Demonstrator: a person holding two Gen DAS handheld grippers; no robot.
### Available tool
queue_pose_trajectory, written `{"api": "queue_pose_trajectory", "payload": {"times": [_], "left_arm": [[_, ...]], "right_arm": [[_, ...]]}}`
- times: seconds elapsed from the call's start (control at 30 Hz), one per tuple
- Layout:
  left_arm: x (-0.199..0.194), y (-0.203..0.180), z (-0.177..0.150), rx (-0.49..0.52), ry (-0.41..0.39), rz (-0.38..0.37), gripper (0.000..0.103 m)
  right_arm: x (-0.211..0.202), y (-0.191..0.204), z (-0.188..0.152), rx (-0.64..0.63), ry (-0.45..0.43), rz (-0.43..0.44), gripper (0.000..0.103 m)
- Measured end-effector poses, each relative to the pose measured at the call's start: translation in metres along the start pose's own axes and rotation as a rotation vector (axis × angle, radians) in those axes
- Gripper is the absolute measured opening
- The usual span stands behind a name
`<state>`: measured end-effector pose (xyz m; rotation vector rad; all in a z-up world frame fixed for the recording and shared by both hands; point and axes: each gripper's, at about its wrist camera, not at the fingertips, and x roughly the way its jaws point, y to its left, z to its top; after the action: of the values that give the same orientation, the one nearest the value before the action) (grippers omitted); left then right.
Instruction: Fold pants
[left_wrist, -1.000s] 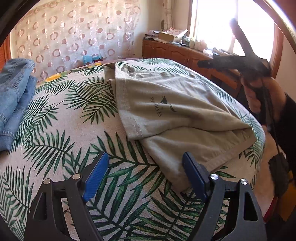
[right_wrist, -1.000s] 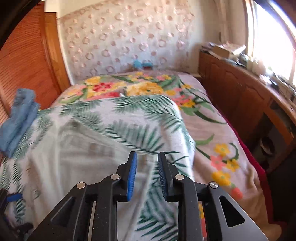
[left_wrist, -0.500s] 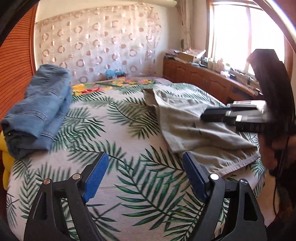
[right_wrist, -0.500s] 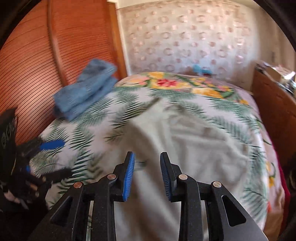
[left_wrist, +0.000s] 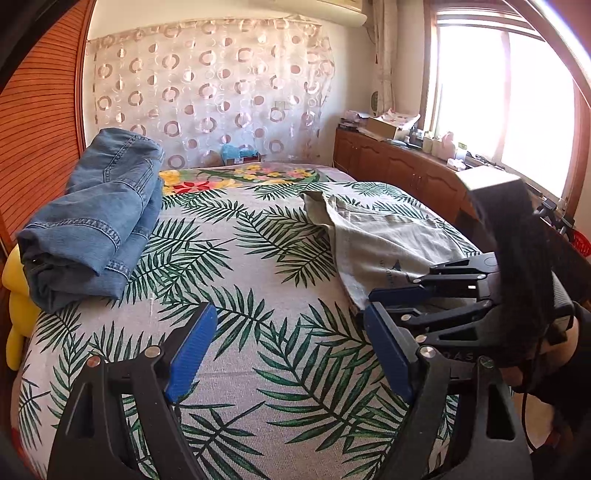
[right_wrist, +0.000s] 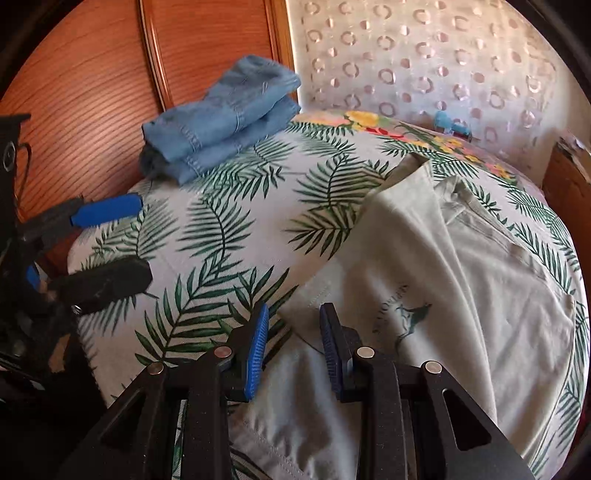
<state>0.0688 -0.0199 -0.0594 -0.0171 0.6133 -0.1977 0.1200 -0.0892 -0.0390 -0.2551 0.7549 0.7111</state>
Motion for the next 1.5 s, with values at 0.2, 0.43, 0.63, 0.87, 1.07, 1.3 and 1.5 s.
{"api": "queue_pose_trajectory", "payload": {"times": [0.2,0.43,0.63,0.87,1.07,1.3,1.5], "left_arm": [[0.002,-0.001,-0.002,-0.003,0.007,-0.003,0.082],[0.004,-0.006,-0.007,0.013,0.018,-0.011,0.082],[0.006,-0.011,-0.009,0.023,0.026,-0.018,0.082],[0.006,-0.014,-0.009,0.028,0.027,-0.023,0.082],[0.007,-0.017,-0.009,0.037,0.03,-0.025,0.082],[0.008,-0.018,-0.01,0.037,0.031,-0.026,0.082],[0.015,-0.026,-0.016,0.058,0.056,-0.038,0.082]], "right_arm": [[0.004,-0.001,0.004,0.0,0.007,-0.019,0.027],[-0.008,-0.013,0.004,0.071,-0.048,0.023,0.003],[-0.028,-0.025,0.006,0.094,-0.112,-0.018,0.002],[-0.06,-0.055,0.004,0.136,-0.159,-0.103,0.002],[-0.075,-0.081,0.003,0.165,-0.17,-0.195,0.002],[-0.081,-0.101,0.003,0.199,-0.147,-0.275,0.002],[-0.064,-0.109,0.008,0.179,-0.107,-0.327,0.002]]}}
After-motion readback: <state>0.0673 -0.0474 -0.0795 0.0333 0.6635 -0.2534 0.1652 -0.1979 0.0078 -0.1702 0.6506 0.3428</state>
